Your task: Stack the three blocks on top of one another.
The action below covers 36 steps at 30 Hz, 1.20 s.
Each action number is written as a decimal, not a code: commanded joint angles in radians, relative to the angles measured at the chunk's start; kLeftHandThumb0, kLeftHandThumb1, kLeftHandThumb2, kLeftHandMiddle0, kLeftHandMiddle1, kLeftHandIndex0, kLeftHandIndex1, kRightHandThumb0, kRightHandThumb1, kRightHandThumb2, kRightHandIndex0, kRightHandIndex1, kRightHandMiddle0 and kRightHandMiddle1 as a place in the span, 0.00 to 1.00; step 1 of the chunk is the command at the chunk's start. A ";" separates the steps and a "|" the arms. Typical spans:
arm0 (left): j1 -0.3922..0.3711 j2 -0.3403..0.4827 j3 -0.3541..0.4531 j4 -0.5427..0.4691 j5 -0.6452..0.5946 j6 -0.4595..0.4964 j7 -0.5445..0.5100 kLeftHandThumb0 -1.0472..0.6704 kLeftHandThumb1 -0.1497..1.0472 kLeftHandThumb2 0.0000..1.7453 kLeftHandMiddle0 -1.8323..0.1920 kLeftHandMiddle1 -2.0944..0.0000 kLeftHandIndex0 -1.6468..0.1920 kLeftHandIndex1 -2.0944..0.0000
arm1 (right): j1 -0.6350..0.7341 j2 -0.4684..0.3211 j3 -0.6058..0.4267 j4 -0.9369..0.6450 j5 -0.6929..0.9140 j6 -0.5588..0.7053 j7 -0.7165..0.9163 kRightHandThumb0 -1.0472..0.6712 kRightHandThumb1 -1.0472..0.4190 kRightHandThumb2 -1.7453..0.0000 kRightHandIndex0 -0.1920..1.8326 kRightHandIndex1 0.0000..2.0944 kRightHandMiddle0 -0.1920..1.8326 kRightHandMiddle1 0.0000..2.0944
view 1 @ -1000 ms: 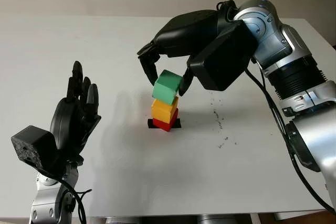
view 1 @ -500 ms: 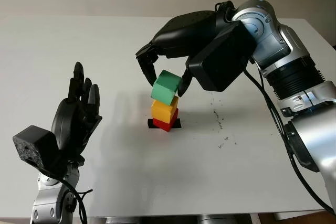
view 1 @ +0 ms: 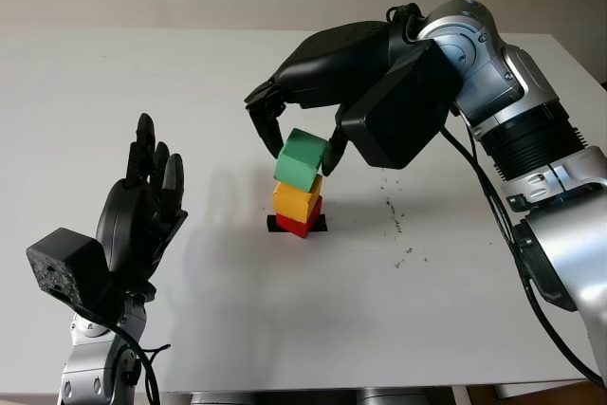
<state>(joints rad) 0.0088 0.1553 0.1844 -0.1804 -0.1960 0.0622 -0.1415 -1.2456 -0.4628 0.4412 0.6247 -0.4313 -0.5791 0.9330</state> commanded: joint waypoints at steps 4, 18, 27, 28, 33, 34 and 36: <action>0.008 0.005 -0.001 -0.008 -0.003 -0.014 -0.015 0.19 1.00 0.34 1.00 1.00 1.00 1.00 | 0.015 -0.006 0.005 -0.024 -0.015 0.024 -0.009 0.35 0.07 0.97 0.17 0.02 0.23 0.33; 0.005 0.000 -0.002 -0.007 0.010 -0.008 0.000 0.18 1.00 0.32 1.00 0.99 1.00 1.00 | 0.023 -0.013 0.013 -0.044 -0.011 0.031 0.005 0.27 0.10 0.97 0.06 0.00 0.13 0.05; 0.010 0.005 0.000 -0.015 0.010 -0.006 0.002 0.17 1.00 0.32 1.00 0.98 1.00 1.00 | 0.029 -0.039 -0.038 -0.065 0.033 0.063 -0.012 0.16 0.13 0.97 0.00 0.00 0.03 0.00; 0.010 0.006 0.001 -0.018 0.008 -0.002 0.001 0.17 1.00 0.32 1.00 0.98 1.00 1.00 | 0.033 -0.046 -0.050 -0.076 0.036 0.075 -0.022 0.13 0.11 0.96 0.00 0.00 0.02 0.00; 0.007 0.009 0.004 -0.008 0.003 -0.006 -0.010 0.18 1.00 0.32 1.00 1.00 1.00 1.00 | 0.080 -0.076 -0.137 -0.131 0.087 0.171 -0.076 0.08 0.01 0.91 0.00 0.00 0.00 0.00; 0.005 0.009 0.005 -0.007 0.004 -0.005 -0.009 0.18 1.00 0.32 1.00 0.99 1.00 1.00 | 0.106 -0.084 -0.163 -0.145 0.104 0.186 -0.100 0.08 0.00 0.87 0.00 0.00 0.01 0.01; 0.003 0.014 0.007 -0.003 0.003 -0.005 -0.016 0.18 1.00 0.32 1.00 0.99 1.00 1.00 | 0.164 -0.099 -0.211 -0.179 0.125 0.224 -0.151 0.08 0.00 0.82 0.00 0.00 0.02 0.02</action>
<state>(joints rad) 0.0110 0.1579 0.1891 -0.1801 -0.1917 0.0610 -0.1516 -1.1237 -0.5403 0.2646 0.4687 -0.3210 -0.3764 0.8040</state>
